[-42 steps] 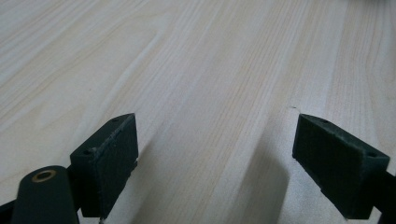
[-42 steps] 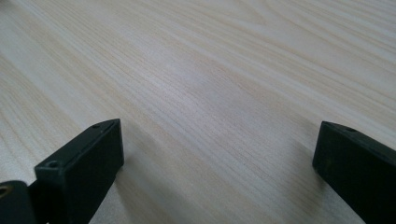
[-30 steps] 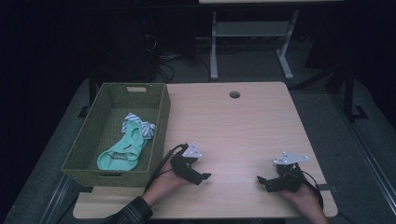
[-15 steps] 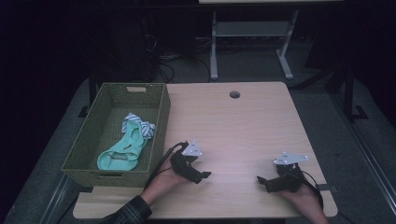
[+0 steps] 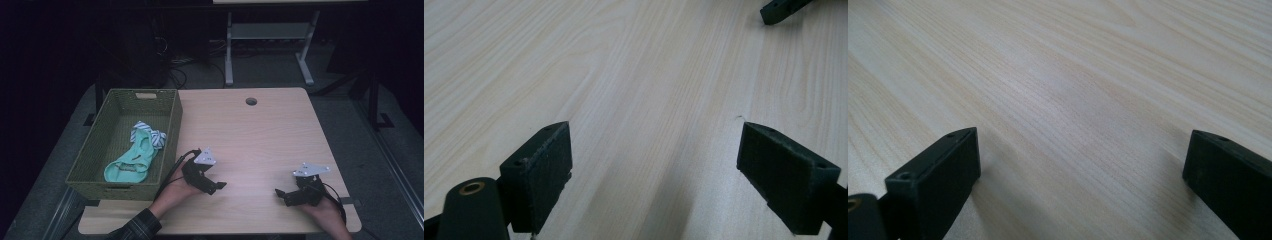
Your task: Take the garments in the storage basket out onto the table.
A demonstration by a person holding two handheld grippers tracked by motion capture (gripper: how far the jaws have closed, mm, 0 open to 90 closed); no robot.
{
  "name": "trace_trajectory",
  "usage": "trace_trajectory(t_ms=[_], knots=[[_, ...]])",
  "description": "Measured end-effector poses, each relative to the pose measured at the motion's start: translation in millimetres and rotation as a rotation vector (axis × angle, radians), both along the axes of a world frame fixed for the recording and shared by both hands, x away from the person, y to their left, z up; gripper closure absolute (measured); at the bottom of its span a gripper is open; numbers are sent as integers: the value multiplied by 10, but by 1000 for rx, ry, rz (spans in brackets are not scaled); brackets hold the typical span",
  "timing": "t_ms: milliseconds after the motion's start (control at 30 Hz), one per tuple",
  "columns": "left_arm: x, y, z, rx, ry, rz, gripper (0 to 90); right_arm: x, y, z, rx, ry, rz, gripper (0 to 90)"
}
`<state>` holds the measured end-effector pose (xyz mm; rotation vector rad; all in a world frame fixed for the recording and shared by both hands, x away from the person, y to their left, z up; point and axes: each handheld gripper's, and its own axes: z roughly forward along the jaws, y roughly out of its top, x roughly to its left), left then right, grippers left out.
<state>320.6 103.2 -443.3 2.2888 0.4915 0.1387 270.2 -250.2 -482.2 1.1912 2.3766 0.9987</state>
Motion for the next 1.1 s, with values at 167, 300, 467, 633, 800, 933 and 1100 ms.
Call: trace_trajectory(t_ms=[167, 300, 467, 633, 800, 933, 1100], knots=[[3, 2, 29, -3, -3, -3, 139, 0, 0, 0, 0, 0, 0, 14], [7, 5, 71, -6, -6, -5, 139, 0, 0, 0, 0, 0, 0, 14], [12, 7, 107, -7, -8, -9, 139, 0, 0, 0, 0, 0, 0, 14], [11, 10, 141, -23, -2, -1, 140, 0, 0, 0, 0, 0, -1, 14], [17, 17, 192, -43, 2, -5, 140, 0, 0, 0, 0, 0, 0, 14], [29, 17, 221, -42, 1, -11, 140, 0, 0, 0, 0, 0, 0, 14], [43, 9, 276, -48, 2, -14, 141, 0, 0, 0, 0, 0, 0, 14]])
